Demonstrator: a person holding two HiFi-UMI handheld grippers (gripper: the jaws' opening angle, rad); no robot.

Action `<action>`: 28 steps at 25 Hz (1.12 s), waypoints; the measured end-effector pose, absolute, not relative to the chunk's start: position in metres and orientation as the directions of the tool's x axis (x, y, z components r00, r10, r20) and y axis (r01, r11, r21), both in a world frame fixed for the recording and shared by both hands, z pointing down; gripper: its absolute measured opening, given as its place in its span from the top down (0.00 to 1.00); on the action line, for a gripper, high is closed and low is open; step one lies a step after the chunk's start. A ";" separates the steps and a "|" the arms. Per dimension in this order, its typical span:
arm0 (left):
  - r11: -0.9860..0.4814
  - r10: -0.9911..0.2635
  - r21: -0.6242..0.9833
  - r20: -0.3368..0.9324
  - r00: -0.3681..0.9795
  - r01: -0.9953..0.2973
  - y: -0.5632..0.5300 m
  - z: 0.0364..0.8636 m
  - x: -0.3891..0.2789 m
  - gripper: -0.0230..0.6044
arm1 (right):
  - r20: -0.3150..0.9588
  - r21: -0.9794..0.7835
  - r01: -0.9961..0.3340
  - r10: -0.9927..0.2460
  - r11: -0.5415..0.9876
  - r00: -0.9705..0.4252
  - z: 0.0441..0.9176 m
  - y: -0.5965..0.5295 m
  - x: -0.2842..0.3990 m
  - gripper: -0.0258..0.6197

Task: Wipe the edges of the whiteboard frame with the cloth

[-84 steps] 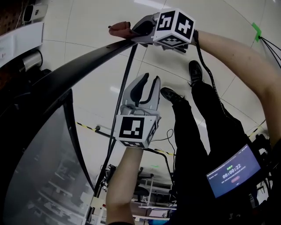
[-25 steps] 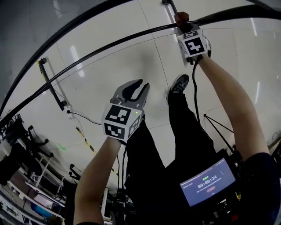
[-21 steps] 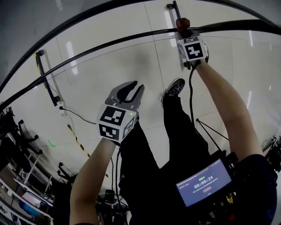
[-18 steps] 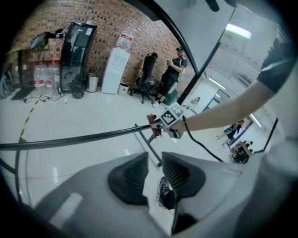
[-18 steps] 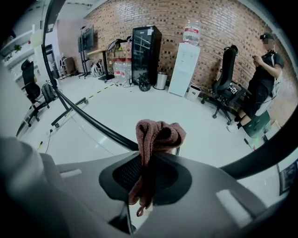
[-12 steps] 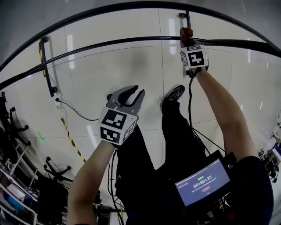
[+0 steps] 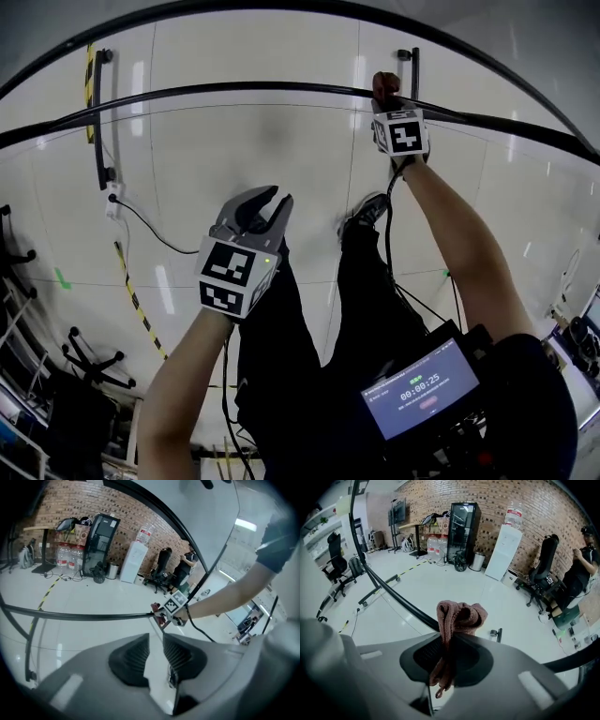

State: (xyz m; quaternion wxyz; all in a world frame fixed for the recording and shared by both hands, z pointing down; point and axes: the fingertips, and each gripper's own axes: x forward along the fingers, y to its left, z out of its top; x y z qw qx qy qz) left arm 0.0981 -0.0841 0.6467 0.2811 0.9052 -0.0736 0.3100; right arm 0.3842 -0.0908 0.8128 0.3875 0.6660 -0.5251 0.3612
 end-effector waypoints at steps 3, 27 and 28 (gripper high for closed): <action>-0.843 0.015 0.436 0.605 0.796 -0.315 -0.100 0.650 0.066 0.82 | 0.890 0.138 -0.980 -0.416 -0.142 0.186 0.813 -0.109 0.362 0.87; -0.697 -0.296 0.374 0.626 0.721 -0.612 -0.226 0.629 -0.014 0.82 | 0.900 -0.045 -0.998 -0.436 -0.054 -0.018 0.818 -0.220 0.234 0.87; -0.689 -0.310 0.372 0.624 0.717 -0.622 -0.228 0.629 -0.021 0.82 | 0.895 -0.057 -0.997 -0.445 -0.048 -0.029 0.817 -0.223 0.228 0.87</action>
